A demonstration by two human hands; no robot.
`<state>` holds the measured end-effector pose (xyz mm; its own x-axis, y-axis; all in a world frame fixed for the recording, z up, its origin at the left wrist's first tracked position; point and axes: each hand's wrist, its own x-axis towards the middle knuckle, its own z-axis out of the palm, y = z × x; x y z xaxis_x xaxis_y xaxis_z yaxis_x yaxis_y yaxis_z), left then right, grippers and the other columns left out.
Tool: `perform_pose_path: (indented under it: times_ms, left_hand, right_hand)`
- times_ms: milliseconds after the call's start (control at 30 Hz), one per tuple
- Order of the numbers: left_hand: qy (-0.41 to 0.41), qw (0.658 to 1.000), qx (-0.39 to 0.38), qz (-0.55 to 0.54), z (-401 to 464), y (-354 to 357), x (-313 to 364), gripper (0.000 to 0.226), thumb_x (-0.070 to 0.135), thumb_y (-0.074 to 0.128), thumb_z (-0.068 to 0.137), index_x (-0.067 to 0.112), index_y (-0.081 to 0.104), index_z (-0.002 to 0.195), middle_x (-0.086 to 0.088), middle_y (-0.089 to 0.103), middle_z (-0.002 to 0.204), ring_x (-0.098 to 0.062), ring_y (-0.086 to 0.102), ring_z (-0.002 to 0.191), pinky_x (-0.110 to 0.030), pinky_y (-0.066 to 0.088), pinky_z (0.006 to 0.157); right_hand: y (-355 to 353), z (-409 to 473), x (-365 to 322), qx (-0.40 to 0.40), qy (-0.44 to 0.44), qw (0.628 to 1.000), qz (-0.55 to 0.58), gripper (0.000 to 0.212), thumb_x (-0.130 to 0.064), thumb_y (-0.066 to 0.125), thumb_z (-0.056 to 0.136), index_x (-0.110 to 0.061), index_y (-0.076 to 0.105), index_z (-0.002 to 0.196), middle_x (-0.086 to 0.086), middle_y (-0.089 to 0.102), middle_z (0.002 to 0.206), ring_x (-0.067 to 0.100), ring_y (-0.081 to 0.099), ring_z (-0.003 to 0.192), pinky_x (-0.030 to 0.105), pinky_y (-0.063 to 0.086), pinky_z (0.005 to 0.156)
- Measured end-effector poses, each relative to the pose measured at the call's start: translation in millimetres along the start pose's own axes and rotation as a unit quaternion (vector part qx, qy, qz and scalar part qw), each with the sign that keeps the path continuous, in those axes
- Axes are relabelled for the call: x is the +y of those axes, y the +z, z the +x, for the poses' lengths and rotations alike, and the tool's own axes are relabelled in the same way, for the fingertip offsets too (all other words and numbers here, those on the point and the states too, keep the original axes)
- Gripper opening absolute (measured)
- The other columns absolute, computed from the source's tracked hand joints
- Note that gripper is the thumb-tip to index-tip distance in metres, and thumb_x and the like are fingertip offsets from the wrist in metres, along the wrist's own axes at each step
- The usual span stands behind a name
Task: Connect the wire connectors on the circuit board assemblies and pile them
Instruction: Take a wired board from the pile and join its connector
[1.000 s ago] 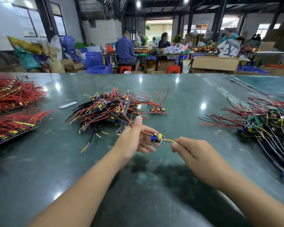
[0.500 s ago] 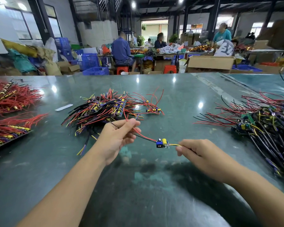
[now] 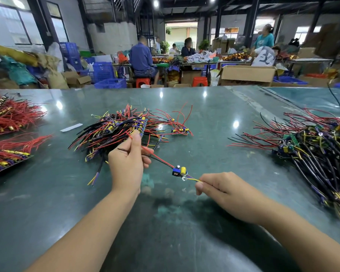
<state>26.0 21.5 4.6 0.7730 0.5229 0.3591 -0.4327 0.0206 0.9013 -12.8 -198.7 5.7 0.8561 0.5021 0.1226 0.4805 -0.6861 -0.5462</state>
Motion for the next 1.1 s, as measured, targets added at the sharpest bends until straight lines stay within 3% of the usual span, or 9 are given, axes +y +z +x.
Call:
perform_pose_path:
  times_ms: [300,433,567,633,733,833,933,1000,1100]
  left_hand:
    - [-0.097,0.988,0.056,-0.105,6,0,1,0.023,0.023,0.049,0.098,0.021,0.067,0.084,0.001,0.069,0.058,-0.004,0.045,0.035,-0.013,0.036,0.036]
    - [-0.145,0.978,0.059,-0.135,6,-2,3,0.02,0.018,0.05,0.097,0.015,0.065,0.084,0.004,0.065,0.052,-0.002,0.049,0.037,-0.011,0.041,0.039]
    - [-0.162,0.973,0.058,-0.156,13,-8,5,0.018,0.02,0.048,0.097,0.018,0.064,0.09,0.004,0.068,0.056,-0.003,0.054,0.04,-0.011,0.046,0.043]
    - [-0.159,0.974,0.056,-0.152,16,-9,5,0.018,0.022,0.046,0.098,0.021,0.063,0.093,0.004,0.068,0.058,-0.003,0.055,0.042,-0.012,0.046,0.044]
    - [-0.147,0.978,0.039,-0.144,13,-7,3,0.017,0.021,0.045,0.099,0.023,0.062,0.096,0.004,0.068,0.059,-0.004,0.055,0.042,-0.012,0.047,0.044]
    - [-0.135,0.98,0.027,-0.146,11,-6,3,0.017,0.019,0.044,0.1,0.022,0.061,0.097,0.004,0.067,0.057,-0.005,0.055,0.042,-0.012,0.047,0.045]
    - [-0.131,0.981,0.031,-0.142,12,-6,3,0.02,0.016,0.042,0.1,0.022,0.061,0.096,0.005,0.066,0.056,-0.005,0.055,0.042,-0.011,0.047,0.046]
    - [-0.124,0.983,0.026,-0.133,13,-7,1,0.022,0.013,0.041,0.1,0.022,0.061,0.096,0.004,0.066,0.057,-0.005,0.055,0.042,-0.012,0.047,0.046]
    - [-0.085,0.993,0.011,-0.078,16,-6,-1,0.024,0.013,0.042,0.099,0.024,0.062,0.091,0.001,0.065,0.065,-0.007,0.055,0.046,-0.014,0.045,0.043]
  right_hand:
    - [2,1,1,0.024,-0.008,1.0,0.011,0.029,-0.041,0.039,0.099,-0.024,0.061,0.088,-0.015,0.047,0.056,0.004,0.044,0.057,0.019,0.035,0.057]
    - [3,1,4,0.057,-0.001,0.998,0.0,0.033,-0.043,0.039,0.098,-0.018,0.058,0.089,-0.012,0.046,0.054,0.007,0.041,0.055,0.022,0.032,0.052]
    - [-11,0,14,0.204,0.04,0.978,-0.025,0.033,-0.036,0.045,0.097,-0.009,0.058,0.086,-0.003,0.039,0.053,0.022,0.042,0.06,0.037,0.037,0.06]
    - [-30,-1,22,0.322,0.073,0.943,-0.028,0.032,-0.03,0.048,0.098,-0.006,0.054,0.078,-0.003,0.037,0.052,0.03,0.041,0.061,0.041,0.034,0.058]
    - [-65,-12,42,0.447,0.177,0.868,-0.127,0.03,-0.032,0.041,0.099,-0.013,0.053,0.08,0.009,0.057,0.064,0.034,0.05,0.063,0.039,0.034,0.056]
    - [-94,-32,67,0.391,0.388,0.785,-0.283,0.027,-0.028,0.037,0.097,-0.013,0.059,0.103,0.017,0.065,0.105,0.036,0.059,0.094,0.039,0.037,0.074]
    - [-102,-41,75,0.268,0.521,0.752,-0.302,0.037,-0.027,0.042,0.089,-0.013,0.058,0.119,0.013,0.05,0.13,0.035,0.039,0.122,0.043,0.03,0.095]
    - [-99,-39,74,0.279,0.514,0.751,-0.306,0.036,-0.027,0.047,0.086,-0.013,0.061,0.115,0.015,0.047,0.13,0.035,0.03,0.122,0.045,0.025,0.099]
    - [-88,-30,69,0.368,0.385,0.79,-0.303,0.029,-0.027,0.054,0.086,-0.015,0.066,0.109,0.015,0.052,0.121,0.035,0.035,0.112,0.043,0.029,0.095]
